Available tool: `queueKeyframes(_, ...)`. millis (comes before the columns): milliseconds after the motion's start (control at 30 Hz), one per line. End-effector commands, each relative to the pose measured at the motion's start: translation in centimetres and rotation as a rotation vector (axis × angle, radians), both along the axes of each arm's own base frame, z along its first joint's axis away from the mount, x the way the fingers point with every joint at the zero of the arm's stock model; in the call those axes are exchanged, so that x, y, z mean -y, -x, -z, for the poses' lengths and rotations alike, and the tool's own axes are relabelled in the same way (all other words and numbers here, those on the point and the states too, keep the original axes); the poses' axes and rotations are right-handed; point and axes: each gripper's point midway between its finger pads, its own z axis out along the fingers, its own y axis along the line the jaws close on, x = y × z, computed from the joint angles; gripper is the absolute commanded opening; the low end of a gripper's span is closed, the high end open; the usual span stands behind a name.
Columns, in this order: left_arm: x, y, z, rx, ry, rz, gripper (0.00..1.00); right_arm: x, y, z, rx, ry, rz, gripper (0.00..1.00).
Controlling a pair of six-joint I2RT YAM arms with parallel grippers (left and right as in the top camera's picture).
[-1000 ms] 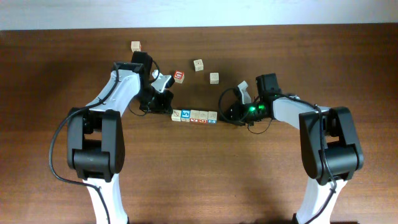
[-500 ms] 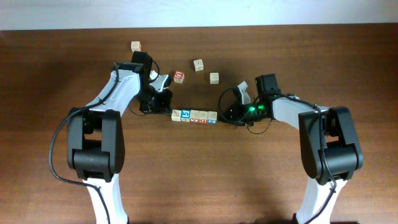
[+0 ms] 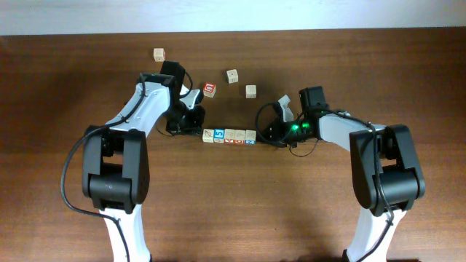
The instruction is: Rotate 5 blocks
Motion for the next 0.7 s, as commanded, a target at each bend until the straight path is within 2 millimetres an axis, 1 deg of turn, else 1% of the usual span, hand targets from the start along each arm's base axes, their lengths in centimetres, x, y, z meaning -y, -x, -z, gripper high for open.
queueKeyframes(0, -0.16, 0.04, -0.54, 0.008, -0.011, -0.013, 0.0, -0.42, 0.54, 0.49, -0.014, -0.005, -0.015, 0.04)
queueKeyframes(233, 0.75, 0.3, -0.94, -0.006, 0.047, -0.01, 0.0, -0.42, 0.55, 0.48, -0.014, -0.006, -0.015, 0.04)
queueKeyframes(667, 0.6, 0.46, -0.88, -0.013, 0.038, -0.01, 0.0, -0.42, 0.54, 0.49, -0.018, -0.006, -0.013, 0.04)
